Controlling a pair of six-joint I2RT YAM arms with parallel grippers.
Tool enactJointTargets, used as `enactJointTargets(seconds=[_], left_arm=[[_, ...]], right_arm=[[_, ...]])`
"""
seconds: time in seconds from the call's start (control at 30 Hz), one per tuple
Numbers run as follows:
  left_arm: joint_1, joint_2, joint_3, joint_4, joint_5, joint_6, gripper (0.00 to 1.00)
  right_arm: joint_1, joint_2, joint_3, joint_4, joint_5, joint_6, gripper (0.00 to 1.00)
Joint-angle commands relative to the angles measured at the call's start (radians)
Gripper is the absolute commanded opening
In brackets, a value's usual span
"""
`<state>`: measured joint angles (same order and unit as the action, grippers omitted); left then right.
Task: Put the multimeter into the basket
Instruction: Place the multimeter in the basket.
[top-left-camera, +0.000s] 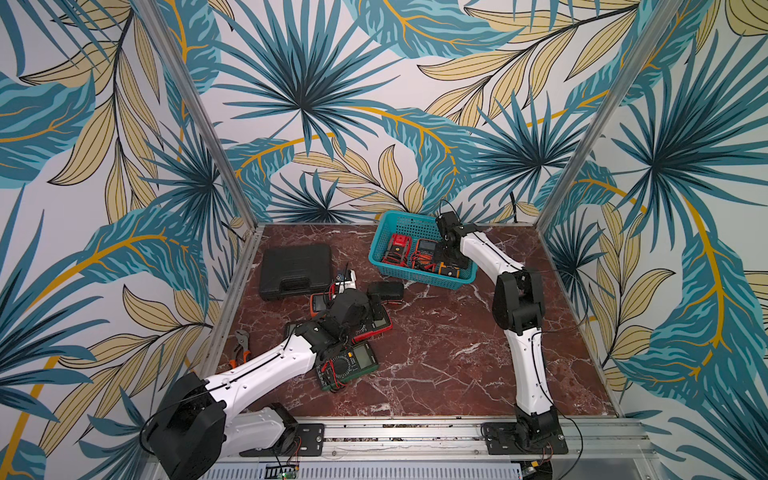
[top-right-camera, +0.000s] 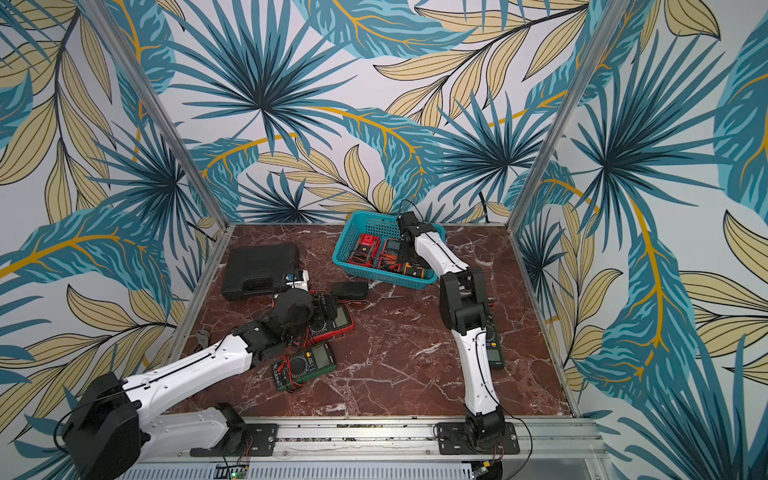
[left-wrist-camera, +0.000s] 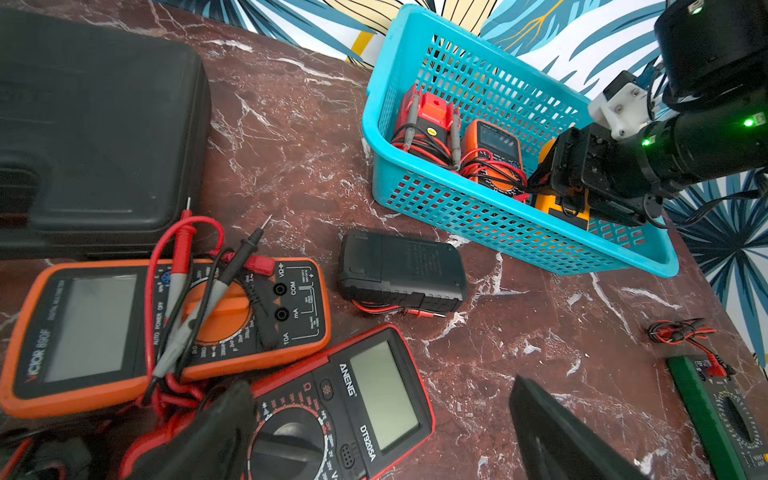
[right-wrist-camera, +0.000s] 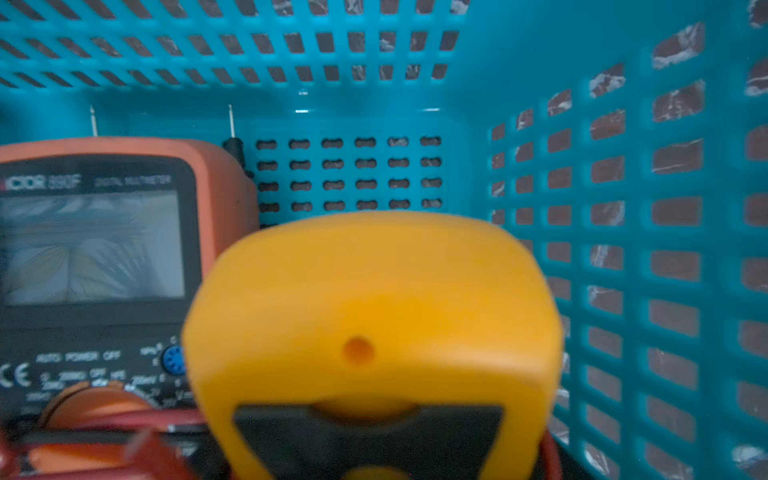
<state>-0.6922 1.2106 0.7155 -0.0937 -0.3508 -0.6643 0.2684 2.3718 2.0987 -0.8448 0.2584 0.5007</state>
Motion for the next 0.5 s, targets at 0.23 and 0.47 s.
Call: enactJointTargets(seconds=[0.23, 0.47], left_arm=[[0.005, 0.007, -0.007, -0.009, 0.009, -0.001, 1.0], [0.004, 0.003, -0.001, -0.031, 0.013, 0.001, 1.0]], right_arm=[[-0.009, 0.006, -0.034, -0.011, 0.006, -0.004, 0.99], [-0.009, -0.025, -0.043, -0.011, 0.019, -0.013, 0.99]])
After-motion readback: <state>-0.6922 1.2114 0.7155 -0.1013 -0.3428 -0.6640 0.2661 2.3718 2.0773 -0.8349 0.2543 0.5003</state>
